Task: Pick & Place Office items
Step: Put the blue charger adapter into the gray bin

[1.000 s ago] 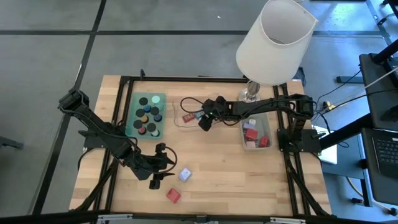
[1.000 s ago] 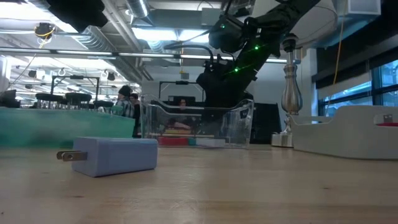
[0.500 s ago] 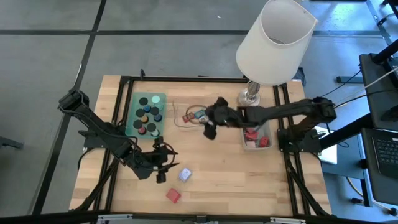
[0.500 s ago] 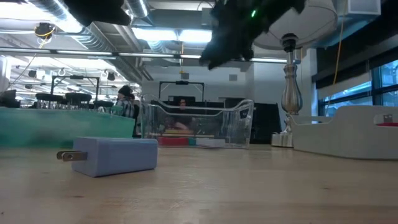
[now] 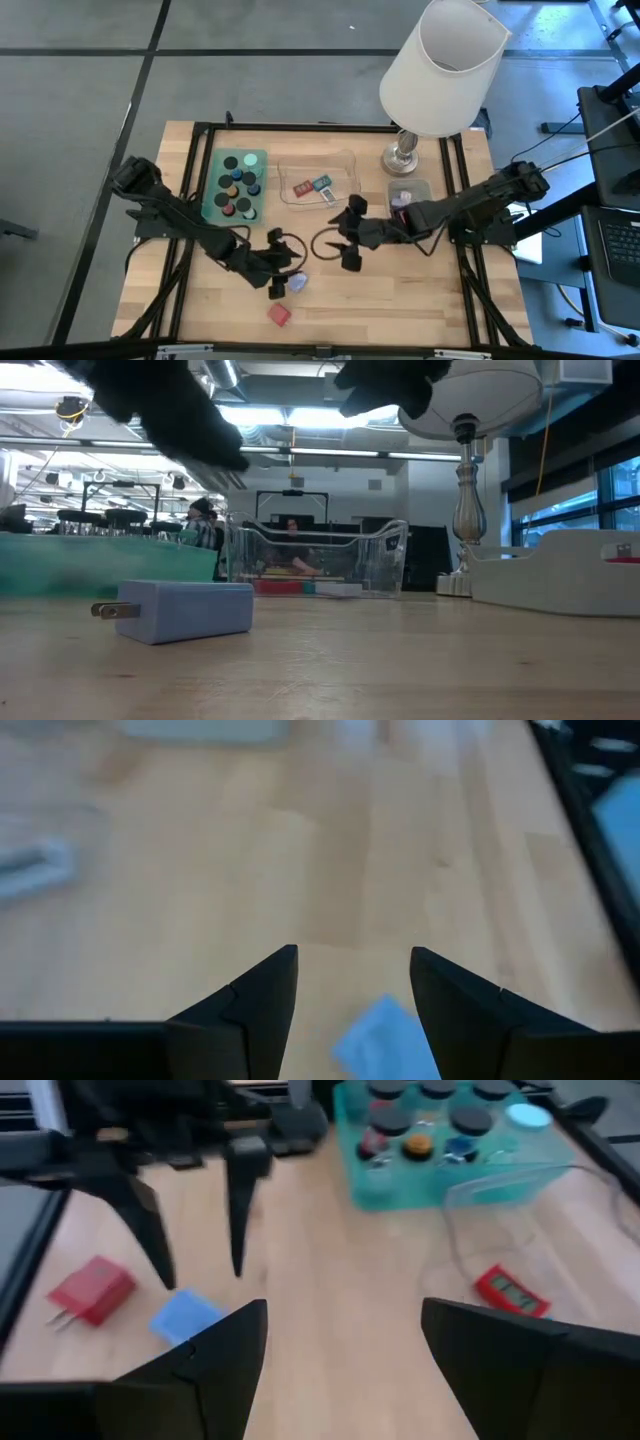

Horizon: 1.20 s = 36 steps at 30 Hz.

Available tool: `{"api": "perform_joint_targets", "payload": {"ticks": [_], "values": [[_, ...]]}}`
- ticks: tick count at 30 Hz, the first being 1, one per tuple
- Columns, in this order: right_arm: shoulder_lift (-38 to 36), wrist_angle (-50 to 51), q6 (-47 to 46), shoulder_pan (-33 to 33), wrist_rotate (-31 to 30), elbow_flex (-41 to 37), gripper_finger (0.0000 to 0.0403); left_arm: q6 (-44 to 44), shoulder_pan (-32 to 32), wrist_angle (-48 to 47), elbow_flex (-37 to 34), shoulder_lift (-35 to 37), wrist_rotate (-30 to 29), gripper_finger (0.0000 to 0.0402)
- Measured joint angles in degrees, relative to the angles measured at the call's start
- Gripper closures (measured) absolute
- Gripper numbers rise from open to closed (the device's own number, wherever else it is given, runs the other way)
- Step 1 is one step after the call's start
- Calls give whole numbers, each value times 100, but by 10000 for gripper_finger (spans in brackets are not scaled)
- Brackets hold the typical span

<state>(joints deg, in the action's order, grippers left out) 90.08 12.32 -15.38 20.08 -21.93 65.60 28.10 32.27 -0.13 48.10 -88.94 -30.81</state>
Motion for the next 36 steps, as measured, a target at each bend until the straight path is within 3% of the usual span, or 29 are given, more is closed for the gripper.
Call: {"api": "perform_joint_targets", "payload": {"ticks": [4, 14, 19, 23, 36], "values": [[0, 173, -188, 238, -14, 2, 135, 540, -141, 319, 0, -217, 898, 207], [0, 495, -529, 562, -14, 4, 135, 836, 113, 317, 222, -794, 1080, 153], [0, 577, -602, 665, -14, 4, 135, 663, 150, 131, 382, -788, 551, 124], [0, 592, -787, 763, -14, 5, 135, 1287, 223, -242, 385, -833, 108, 114], [0, 628, -807, 928, -14, 7, 135, 2429, 483, -292, 396, -1295, -313, 111]]}}
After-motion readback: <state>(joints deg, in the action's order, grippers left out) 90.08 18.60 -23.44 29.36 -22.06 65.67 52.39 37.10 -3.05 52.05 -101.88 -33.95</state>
